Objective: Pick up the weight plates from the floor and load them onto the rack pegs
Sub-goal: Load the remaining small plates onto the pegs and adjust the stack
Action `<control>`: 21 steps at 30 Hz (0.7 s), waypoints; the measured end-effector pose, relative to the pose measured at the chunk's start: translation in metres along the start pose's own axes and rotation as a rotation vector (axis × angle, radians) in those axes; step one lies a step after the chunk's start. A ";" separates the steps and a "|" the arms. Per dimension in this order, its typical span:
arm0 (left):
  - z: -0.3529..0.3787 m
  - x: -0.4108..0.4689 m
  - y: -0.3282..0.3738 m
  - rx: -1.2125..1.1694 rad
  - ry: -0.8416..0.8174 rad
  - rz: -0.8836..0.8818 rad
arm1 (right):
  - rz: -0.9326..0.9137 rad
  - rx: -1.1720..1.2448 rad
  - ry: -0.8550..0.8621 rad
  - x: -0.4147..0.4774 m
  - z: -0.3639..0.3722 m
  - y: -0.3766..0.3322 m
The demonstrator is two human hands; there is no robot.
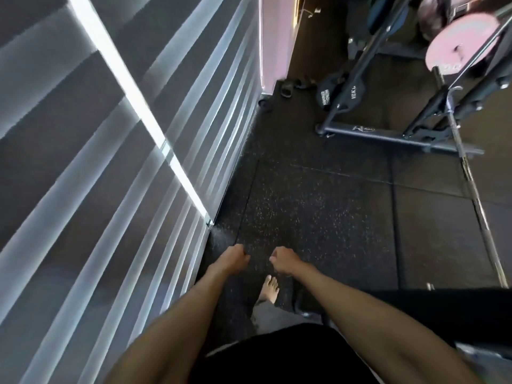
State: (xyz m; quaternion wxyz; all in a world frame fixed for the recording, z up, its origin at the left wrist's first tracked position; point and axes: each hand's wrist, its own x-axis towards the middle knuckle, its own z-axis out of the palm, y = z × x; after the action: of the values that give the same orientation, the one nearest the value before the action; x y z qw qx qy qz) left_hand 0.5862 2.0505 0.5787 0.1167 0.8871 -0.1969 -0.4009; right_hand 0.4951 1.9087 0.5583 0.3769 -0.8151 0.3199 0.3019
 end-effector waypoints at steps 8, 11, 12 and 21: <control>-0.131 0.154 0.081 -0.043 0.013 0.080 | 0.035 0.076 0.043 0.126 -0.140 -0.056; -0.172 0.216 0.107 -0.061 -0.041 0.114 | 0.025 0.044 0.028 0.177 -0.189 -0.075; -0.185 0.240 0.115 -0.062 -0.052 0.125 | 0.013 0.027 0.024 0.196 -0.205 -0.082; -0.334 0.441 0.199 0.036 -0.095 0.198 | 0.113 0.089 0.159 0.353 -0.380 -0.157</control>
State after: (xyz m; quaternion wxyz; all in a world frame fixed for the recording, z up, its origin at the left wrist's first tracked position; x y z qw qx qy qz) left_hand 1.0536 1.6934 0.5758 0.1302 0.8451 -0.2962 -0.4255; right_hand 0.9248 1.5778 0.5684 0.3685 -0.7996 0.4076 0.2424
